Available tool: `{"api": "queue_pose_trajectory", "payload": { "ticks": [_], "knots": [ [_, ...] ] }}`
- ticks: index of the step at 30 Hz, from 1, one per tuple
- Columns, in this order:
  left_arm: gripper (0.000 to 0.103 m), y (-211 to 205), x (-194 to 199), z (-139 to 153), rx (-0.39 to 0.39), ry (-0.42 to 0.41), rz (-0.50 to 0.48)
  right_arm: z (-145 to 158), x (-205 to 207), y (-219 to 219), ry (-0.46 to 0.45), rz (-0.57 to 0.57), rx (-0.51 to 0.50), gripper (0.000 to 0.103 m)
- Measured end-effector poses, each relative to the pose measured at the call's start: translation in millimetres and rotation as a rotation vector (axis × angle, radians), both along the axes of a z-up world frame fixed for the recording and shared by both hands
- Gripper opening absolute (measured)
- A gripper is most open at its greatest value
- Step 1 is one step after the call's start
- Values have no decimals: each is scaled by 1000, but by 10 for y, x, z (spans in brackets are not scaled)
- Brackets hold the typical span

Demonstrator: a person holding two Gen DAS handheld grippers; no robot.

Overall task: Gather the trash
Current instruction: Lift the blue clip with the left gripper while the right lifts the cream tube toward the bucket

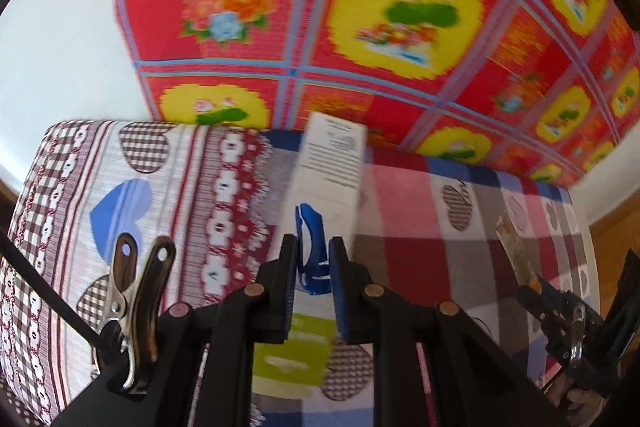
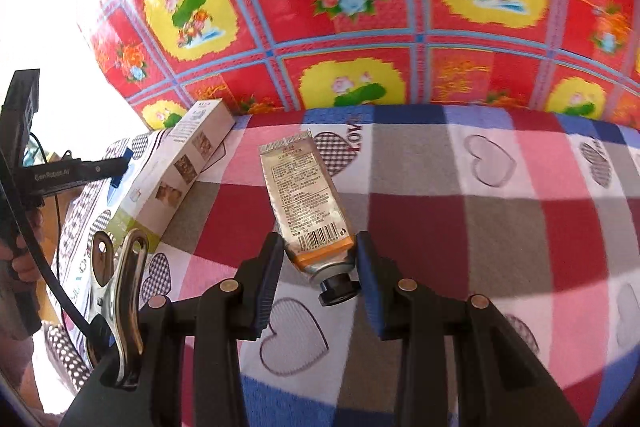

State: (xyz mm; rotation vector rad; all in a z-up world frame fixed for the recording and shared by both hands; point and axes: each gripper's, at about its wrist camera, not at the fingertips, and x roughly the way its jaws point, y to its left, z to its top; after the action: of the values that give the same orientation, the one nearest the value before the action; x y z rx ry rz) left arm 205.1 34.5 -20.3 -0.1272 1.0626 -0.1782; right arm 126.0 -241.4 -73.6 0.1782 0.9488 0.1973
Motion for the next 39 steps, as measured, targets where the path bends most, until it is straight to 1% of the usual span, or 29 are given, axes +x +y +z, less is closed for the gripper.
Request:
{"api": "queue_pose_trajectory", "payload": {
  "ticks": [7,19,29,39],
  "knots": [
    [16,-376,-198,76,2,-4,-77,140,-327,-248,-15,-76,6,38],
    [17,-1074,-552,309,2,-34,-164,467,-877,-735,-67,-157,5,38],
    [16,-1737,-1012,429,-3,-34,-253,675,-1471,-1199,-102,-232,6,38],
    [16,-2394,-1475,470,-20,-27,-325,768,-2084,-1719,-119,-312,-1,38]
  ]
}}
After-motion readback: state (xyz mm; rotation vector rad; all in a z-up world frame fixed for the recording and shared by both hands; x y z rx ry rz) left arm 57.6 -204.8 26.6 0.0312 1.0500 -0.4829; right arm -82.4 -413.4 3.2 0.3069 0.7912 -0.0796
